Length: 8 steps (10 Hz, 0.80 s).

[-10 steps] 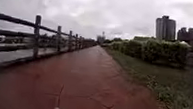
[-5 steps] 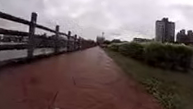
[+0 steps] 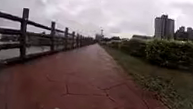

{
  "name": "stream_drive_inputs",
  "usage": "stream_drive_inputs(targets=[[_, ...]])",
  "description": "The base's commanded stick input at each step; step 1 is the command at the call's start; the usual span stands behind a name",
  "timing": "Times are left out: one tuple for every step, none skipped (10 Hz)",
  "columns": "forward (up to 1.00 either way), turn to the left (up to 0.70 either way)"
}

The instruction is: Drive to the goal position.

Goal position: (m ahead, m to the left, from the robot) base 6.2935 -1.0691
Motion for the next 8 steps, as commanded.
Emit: stream_drive_inputs(targets=[[0.50, 0.00], [0.50, 0.12], [0.50, 0.39], [0.50, 0.06], [0.50, 0.00], [0.50, 0.00], [0.50, 0.00], [0.50, 0.00]])
